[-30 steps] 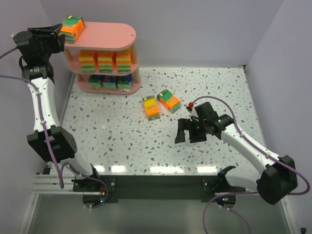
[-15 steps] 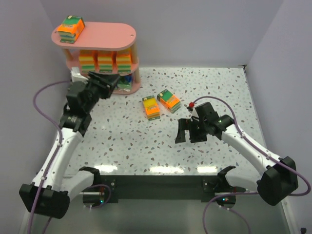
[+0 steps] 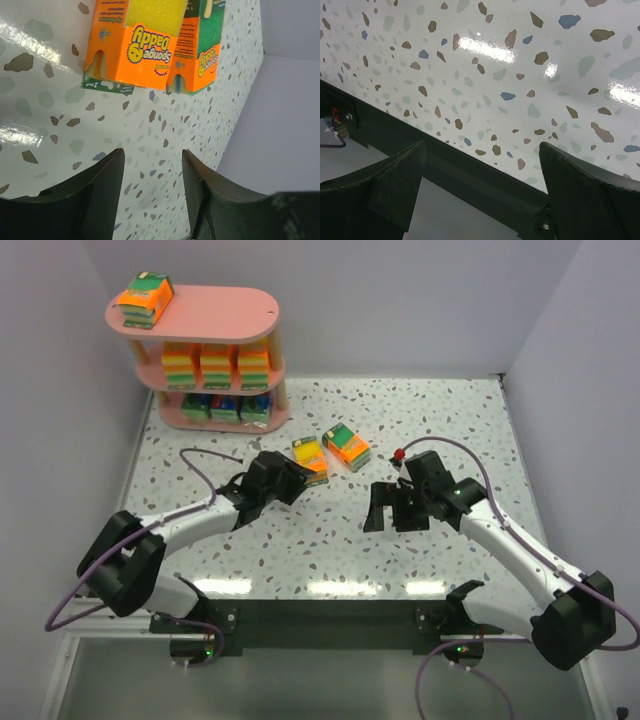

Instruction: Place and organize the cleaning sponges onto the shelf

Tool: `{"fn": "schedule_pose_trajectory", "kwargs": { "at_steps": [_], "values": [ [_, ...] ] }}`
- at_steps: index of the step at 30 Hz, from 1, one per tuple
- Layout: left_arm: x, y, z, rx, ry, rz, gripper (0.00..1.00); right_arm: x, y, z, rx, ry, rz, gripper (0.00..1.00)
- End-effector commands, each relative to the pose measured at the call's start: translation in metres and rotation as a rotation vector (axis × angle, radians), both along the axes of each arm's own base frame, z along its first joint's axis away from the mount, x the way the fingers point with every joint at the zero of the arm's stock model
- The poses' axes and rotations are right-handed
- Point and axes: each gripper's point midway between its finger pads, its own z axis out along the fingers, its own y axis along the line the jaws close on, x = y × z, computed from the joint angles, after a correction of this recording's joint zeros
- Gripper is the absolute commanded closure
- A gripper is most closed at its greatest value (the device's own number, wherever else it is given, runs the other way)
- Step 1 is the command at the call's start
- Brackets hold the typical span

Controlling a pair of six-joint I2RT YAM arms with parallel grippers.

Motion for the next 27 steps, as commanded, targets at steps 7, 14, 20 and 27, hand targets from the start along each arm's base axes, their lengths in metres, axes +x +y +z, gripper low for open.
{"fn": "schedule_pose_trajectory", "kwargs": {
  "at_steps": [7,14,20,27],
  "values": [
    [0.047,-0.030,0.001,-0.154,0.012,0.162,0.50,-0.005,-0.011,0.015,0.006,-0.044,-0.051,0.01],
    [0.058,-0.032,-0.024,-0.205,0.066,0.260,0.53,-0.008,-0.013,0.016,-0.001,-0.044,-0.050,0.01],
    [0.059,-0.028,-0.041,-0.214,0.117,0.319,0.53,-0.007,-0.014,0.016,-0.010,-0.044,-0.044,0.01],
    [0.067,-0.021,-0.042,-0.230,0.084,0.374,0.55,-0.008,-0.016,0.014,-0.028,-0.042,-0.031,0.01]
  ]
}}
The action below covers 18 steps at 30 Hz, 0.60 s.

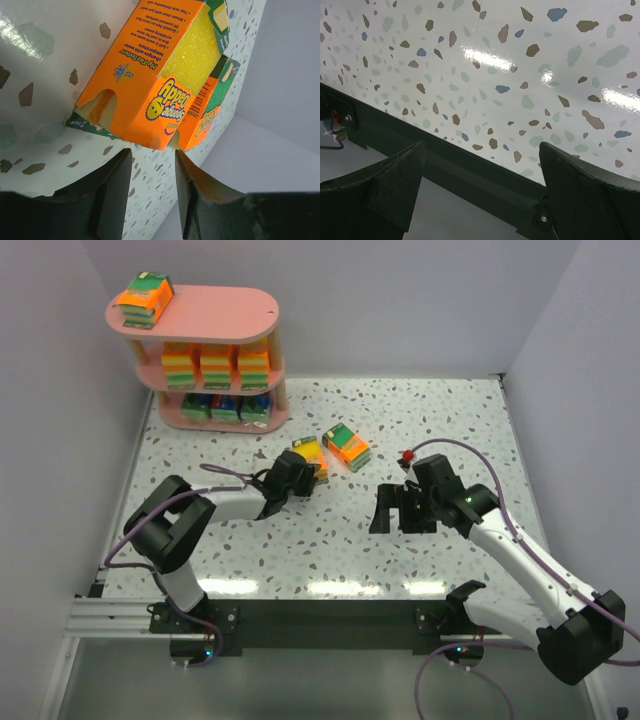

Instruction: Place and organize the cleaning sponges onto the shelf

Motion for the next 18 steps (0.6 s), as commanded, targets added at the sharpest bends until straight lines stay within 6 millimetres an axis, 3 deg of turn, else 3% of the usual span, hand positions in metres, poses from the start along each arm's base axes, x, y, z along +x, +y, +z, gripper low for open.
{"fn": "schedule_pose_trajectory", "kwargs": {
  "at_steps": [1,9,18],
  "values": [
    [0.017,-0.001,0.012,-0.038,-0.065,0.061,0.56,0.001,-0.004,0.002,-0.019,-0.006,0.002,0.01],
    [0.022,0.006,-0.007,-0.038,-0.034,0.098,0.64,0.003,-0.003,0.005,-0.023,-0.010,0.018,0.01],
    [0.020,0.013,-0.016,-0.001,-0.027,0.060,0.89,0.002,-0.004,0.003,-0.028,-0.011,0.029,0.01]
  ]
}}
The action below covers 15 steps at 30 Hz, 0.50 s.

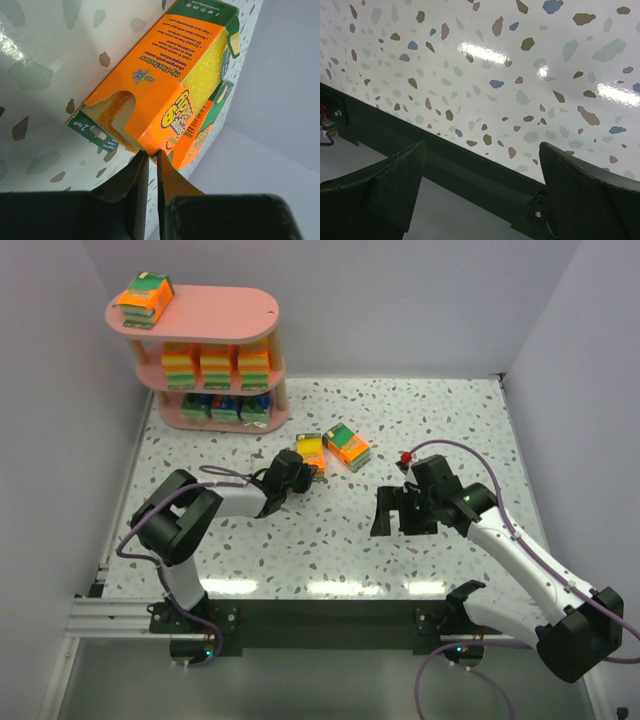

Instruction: Place and organize the cleaning sponges onto the shelf

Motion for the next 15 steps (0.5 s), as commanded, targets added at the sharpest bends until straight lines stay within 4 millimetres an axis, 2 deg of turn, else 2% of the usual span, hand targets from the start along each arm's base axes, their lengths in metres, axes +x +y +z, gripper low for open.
{"fn": "schedule_pose_trajectory", "kwargs": {
  "at_steps": [1,4,5,6,8,9,10,12,13,15],
  "values": [
    [-0.002,0.007,-0.009,0.041,-0.004,-0.014,0.91,0.005,0.000,0.009,0.005,-0.028,0.010,0.01],
    [-0.010,0.004,-0.009,0.085,-0.026,-0.096,0.97,0.004,0.000,0.008,0.007,-0.028,0.010,0.01],
    [-0.014,0.001,-0.002,0.106,-0.050,-0.150,0.99,0.004,0.001,0.008,0.013,-0.030,0.010,0.01],
    [-0.021,0.000,-0.001,0.131,-0.047,-0.178,1.00,0.004,0.001,0.007,0.013,-0.029,0.008,0.01],
    [-0.035,0.001,0.012,0.165,-0.085,-0.242,1.00,0.004,0.001,0.005,0.018,-0.028,0.003,0.01],
    [-0.047,0.004,0.008,0.181,-0.069,-0.278,1.00,0.003,0.002,0.005,0.021,-0.026,0.004,0.01],
    [-0.052,0.005,0.030,0.170,-0.116,-0.292,1.00,0.003,0.002,0.003,0.019,-0.026,0.004,0.01],
    [-0.069,0.012,0.039,0.213,-0.130,-0.345,1.00,0.004,0.002,0.002,0.022,-0.022,0.004,0.01],
    [-0.077,0.015,0.063,0.202,-0.182,-0.354,1.00,0.004,0.003,0.001,0.023,-0.017,0.004,0.01],
    [-0.093,0.021,0.075,0.239,-0.201,-0.401,1.00,0.005,0.004,-0.001,0.025,-0.013,0.006,0.01]
  ]
}}
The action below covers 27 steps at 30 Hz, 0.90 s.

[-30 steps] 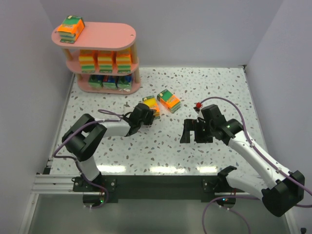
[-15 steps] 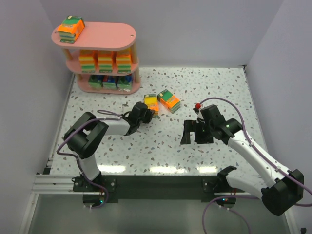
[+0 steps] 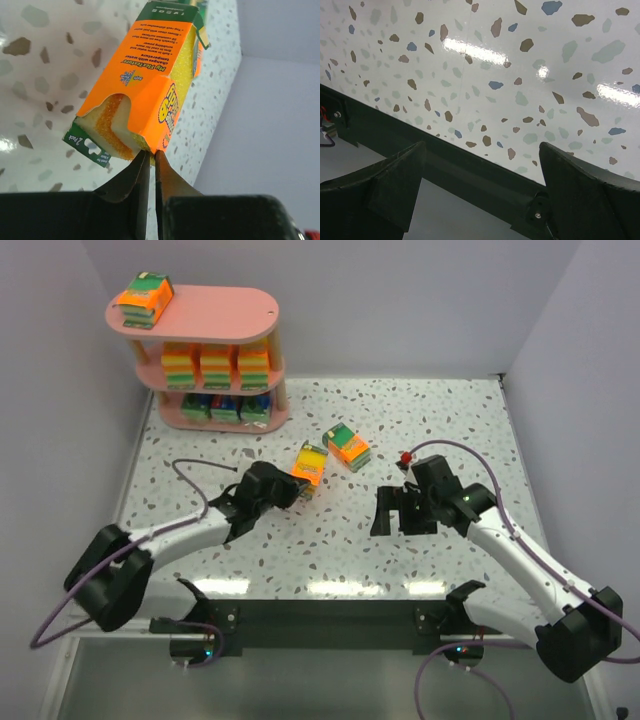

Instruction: Place and organize the cleaning sponges onto the shelf

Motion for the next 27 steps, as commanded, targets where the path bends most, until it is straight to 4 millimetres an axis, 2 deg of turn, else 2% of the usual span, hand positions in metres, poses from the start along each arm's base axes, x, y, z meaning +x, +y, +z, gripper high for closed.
{"fn": "schedule_pose_trajectory", "kwargs": {
  "at_steps": [1,3,4,5,6,7,8,9,11,12,13,14,15,16,17,18,19,20,21,22,23,24,25,27],
  "values": [
    [-0.025,0.007,0.056,0.049,-0.153,-0.124,1.00,0.005,0.006,0.000,0.028,-0.013,0.012,0.01],
    [-0.038,0.008,0.076,0.045,-0.190,-0.164,1.00,0.006,0.007,-0.001,0.030,-0.009,0.016,0.01],
    [-0.042,0.010,0.112,0.005,-0.265,-0.160,1.00,0.008,0.008,-0.002,0.029,-0.005,0.018,0.01],
    [-0.048,0.017,0.116,0.045,-0.265,-0.162,1.00,0.009,0.009,-0.002,0.032,-0.004,0.019,0.01],
    [-0.050,0.022,0.129,0.056,-0.289,-0.155,1.00,0.009,0.010,-0.003,0.031,-0.002,0.023,0.01],
    [-0.050,0.028,0.171,0.042,-0.370,-0.138,1.00,0.011,0.011,-0.003,0.033,0.000,0.023,0.01],
    [-0.049,0.038,0.183,0.077,-0.389,-0.104,1.00,0.011,0.012,-0.003,0.037,0.003,0.027,0.01],
    [-0.047,0.043,0.225,0.063,-0.462,-0.084,1.00,0.012,0.013,-0.002,0.040,0.003,0.029,0.01],
    [-0.041,0.050,0.253,0.123,-0.513,-0.061,1.00,0.014,0.016,-0.004,0.045,0.011,0.032,0.01],
    [-0.039,0.053,0.296,0.108,-0.583,-0.048,1.00,0.014,0.017,-0.004,0.051,0.014,0.037,0.01],
    [-0.024,0.047,0.297,0.148,-0.568,-0.060,1.00,0.014,0.019,-0.005,0.055,0.018,0.039,0.02],
    [-0.013,0.052,0.307,0.164,-0.579,-0.089,1.00,0.014,0.019,-0.005,0.058,0.021,0.041,0.01],
    [-0.004,0.055,0.339,0.131,-0.636,-0.093,1.00,0.015,0.021,-0.003,0.065,0.020,0.044,0.02],
    [0.014,0.052,0.338,0.125,-0.625,-0.104,1.00,0.015,0.021,-0.003,0.066,0.021,0.047,0.02],
    [0.028,0.064,0.351,0.112,-0.661,-0.087,1.00,0.015,0.021,-0.002,0.066,0.019,0.043,0.02],
    [0.034,0.073,0.380,0.102,-0.717,-0.058,1.00,0.015,0.021,0.001,0.067,0.009,0.043,0.02],
    [0.051,0.075,0.379,0.114,-0.708,-0.056,1.00,0.014,0.019,0.001,0.063,0.010,0.043,0.02],
    [0.063,0.091,0.390,0.110,-0.730,-0.042,1.00,0.014,0.019,0.003,0.062,0.003,0.042,0.02],
    [0.067,0.100,0.415,0.101,-0.776,-0.025,1.00,0.013,0.018,0.004,0.065,-0.005,0.040,0.01],
    [0.088,0.105,0.408,0.097,-0.747,-0.015,1.00,0.013,0.018,0.005,0.067,-0.006,0.038,0.02],
    [0.101,0.124,0.411,0.096,-0.750,-0.003,1.00,0.012,0.017,0.005,0.068,-0.005,0.035,0.02],
    [0.105,0.132,0.424,0.084,-0.775,0.000,1.00,0.011,0.017,0.006,0.069,-0.007,0.035,0.02],
    [0.123,0.138,0.415,0.065,-0.741,0.003,1.00,0.011,0.015,0.005,0.059,-0.005,0.033,0.01],
    [0.131,0.159,0.429,0.065,-0.775,0.028,1.00,0.010,0.013,0.006,0.054,-0.012,0.034,0.02]
  ]
}}
